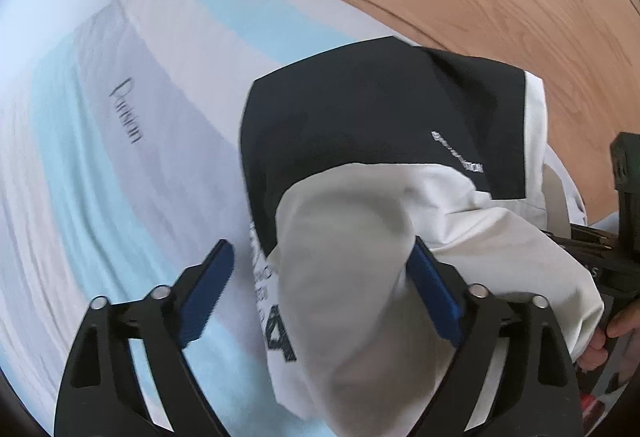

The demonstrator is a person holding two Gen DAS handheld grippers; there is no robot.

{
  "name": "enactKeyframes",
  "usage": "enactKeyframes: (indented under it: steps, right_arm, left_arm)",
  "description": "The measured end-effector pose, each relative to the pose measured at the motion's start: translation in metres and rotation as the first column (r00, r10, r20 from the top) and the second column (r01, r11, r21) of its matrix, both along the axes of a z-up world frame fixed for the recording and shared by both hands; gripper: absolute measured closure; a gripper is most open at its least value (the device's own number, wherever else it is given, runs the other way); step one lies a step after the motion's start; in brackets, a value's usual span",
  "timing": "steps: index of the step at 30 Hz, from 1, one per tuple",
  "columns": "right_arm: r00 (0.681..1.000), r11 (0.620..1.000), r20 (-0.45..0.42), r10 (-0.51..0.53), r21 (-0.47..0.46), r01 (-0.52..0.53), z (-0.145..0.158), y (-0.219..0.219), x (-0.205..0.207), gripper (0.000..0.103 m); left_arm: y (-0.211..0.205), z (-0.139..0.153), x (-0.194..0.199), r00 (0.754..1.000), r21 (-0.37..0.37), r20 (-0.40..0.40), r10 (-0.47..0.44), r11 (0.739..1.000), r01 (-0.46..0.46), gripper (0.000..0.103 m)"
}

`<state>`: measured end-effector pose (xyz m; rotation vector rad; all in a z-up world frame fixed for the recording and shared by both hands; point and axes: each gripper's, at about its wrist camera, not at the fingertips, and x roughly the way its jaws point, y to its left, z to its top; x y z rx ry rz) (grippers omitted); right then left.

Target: Fold large clothes

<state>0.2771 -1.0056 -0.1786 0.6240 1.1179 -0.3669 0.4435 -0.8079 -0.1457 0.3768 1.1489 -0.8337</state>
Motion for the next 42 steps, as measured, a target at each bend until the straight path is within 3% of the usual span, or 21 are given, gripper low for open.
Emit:
enactKeyframes:
  steps: [3, 8, 13, 16, 20, 25, 28, 31, 37, 42]
  right_arm:
    - [1.000, 0.998, -0.009, 0.019, -0.053, -0.020, 0.007, 0.003, -0.003, 0.033]
    - [0.999, 0.993, 0.038, 0.011, -0.120, -0.006, 0.031, 0.008, -0.022, 0.007]
    - [0.998, 0.964, 0.067, 0.016, -0.267, 0.003, 0.062, 0.029, -0.042, 0.007]
    - [0.996, 0.920, 0.090, -0.022, -0.388, 0.055, 0.087, 0.050, -0.065, 0.007]
    - [0.992, 0.885, 0.115, -0.052, -0.455, 0.099, 0.112, 0.090, -0.094, 0.007]
    - [0.981, 0.860, 0.156, -0.111, -0.480, 0.174, 0.135, 0.144, -0.141, 0.007]
    - [0.976, 0.843, 0.165, -0.143, -0.496, 0.208, 0.145, 0.178, -0.160, 0.007]
    - [0.968, 0.834, 0.173, -0.183, -0.494, 0.246, 0.151, 0.215, -0.191, 0.007]
    - [0.960, 0.802, 0.132, -0.247, -0.528, 0.279, 0.149, 0.278, -0.247, 0.007]
    - [0.955, 0.782, 0.115, -0.275, -0.550, 0.292, 0.129, 0.306, -0.273, 0.007]
  left_arm:
    - [0.018, 0.007, -0.007, 0.998, 0.005, -0.008, 0.062, 0.998, -0.062, 0.006]
    - [0.048, 0.023, -0.022, 0.988, 0.019, 0.039, 0.149, 0.989, -0.150, 0.006]
    - [0.080, 0.055, -0.049, 0.968, -0.017, 0.116, 0.221, 0.975, -0.220, 0.006]
    - [0.093, 0.069, -0.063, 0.958, -0.015, 0.157, 0.238, 0.971, -0.239, 0.006]
    - [0.112, 0.092, -0.093, 0.953, -0.032, 0.207, 0.221, 0.975, -0.219, 0.006]
    - [0.141, 0.109, -0.145, 0.951, -0.057, 0.254, 0.178, 0.984, -0.168, 0.006]
    - [0.164, 0.118, -0.174, 0.968, -0.082, 0.212, 0.132, 0.990, -0.117, 0.006]
    - [0.187, 0.126, -0.201, 0.966, -0.094, 0.220, 0.132, 0.989, -0.114, 0.006]
    - [0.228, 0.135, -0.253, 0.959, -0.110, 0.266, 0.096, 0.992, -0.069, 0.006]
    - [0.246, 0.122, -0.283, 0.951, -0.115, 0.300, 0.069, 0.993, -0.036, 0.006]
